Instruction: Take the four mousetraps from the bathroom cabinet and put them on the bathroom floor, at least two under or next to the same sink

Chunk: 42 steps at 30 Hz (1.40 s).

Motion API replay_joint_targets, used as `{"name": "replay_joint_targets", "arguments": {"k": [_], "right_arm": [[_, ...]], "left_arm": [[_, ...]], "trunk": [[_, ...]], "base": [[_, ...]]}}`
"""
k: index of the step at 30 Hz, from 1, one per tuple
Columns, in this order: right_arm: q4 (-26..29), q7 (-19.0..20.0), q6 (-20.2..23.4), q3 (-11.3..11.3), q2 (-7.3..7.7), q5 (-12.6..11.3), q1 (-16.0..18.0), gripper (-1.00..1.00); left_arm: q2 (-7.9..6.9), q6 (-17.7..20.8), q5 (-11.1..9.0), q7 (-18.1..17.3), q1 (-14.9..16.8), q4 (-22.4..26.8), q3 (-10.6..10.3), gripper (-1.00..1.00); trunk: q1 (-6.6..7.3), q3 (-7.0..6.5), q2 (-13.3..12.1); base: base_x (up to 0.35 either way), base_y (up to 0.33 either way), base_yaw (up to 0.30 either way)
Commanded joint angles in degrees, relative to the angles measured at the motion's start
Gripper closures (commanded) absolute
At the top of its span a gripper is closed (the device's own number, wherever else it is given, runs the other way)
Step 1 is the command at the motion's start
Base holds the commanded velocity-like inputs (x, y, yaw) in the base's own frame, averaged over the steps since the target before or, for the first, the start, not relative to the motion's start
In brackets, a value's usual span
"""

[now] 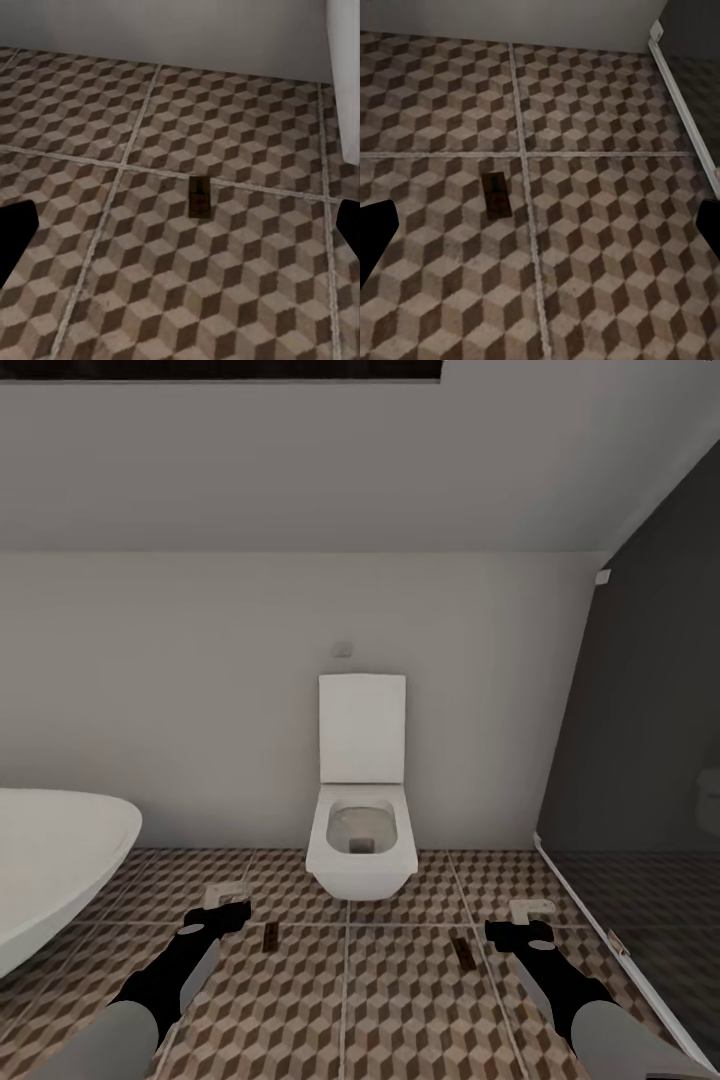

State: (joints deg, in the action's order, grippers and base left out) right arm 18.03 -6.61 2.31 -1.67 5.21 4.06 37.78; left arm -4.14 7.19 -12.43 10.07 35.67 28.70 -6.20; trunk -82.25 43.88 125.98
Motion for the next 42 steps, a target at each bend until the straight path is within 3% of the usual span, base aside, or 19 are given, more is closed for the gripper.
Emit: {"name": "replay_joint_targets", "arguments": {"k": [1, 29, 35, 42], "right_arm": [[0.1, -0.1, 0.2, -0.2, -0.02, 0.4, 0.0, -1.0], [-0.1, -0.1, 0.2, 0.1, 0.04, 0.5, 0.0, -1.0], [-1.1, -0.2, 0.2, 0.1, 0.48, 0.4, -0.1, -1.0], [-9.1, -0.2, -1.8, 0.2, 2.9, 0.3, -2.5, -1.0]], "left_arm": [[-0.08, 0.3, -0.6, 0.5, 0.0, 0.1, -0.5, -1.0], [-0.66, 0.5, -1.0, 0.4, 0.0, -2.3, -0.6, -1.0], [-1.68, 0.6, -1.2, 0.3, 0.0, -6.9, -0.6, -1.0], [-2.1, -0.1, -1.4, 0.0, -0.1, -21.2, -0.6, -1.0]], "trunk": [[0.24, -0.12, -0.4], [6.39, -5.15, -11.6], [7.7, -6.23, -14.0], [9.24, -7.48, -16.8]], "base": [[0.0, 0.0, 0.0], [0.0, 0.0, 0.0], [0.0, 0.0, 0.0], [0.0, 0.0, 0.0]]}}
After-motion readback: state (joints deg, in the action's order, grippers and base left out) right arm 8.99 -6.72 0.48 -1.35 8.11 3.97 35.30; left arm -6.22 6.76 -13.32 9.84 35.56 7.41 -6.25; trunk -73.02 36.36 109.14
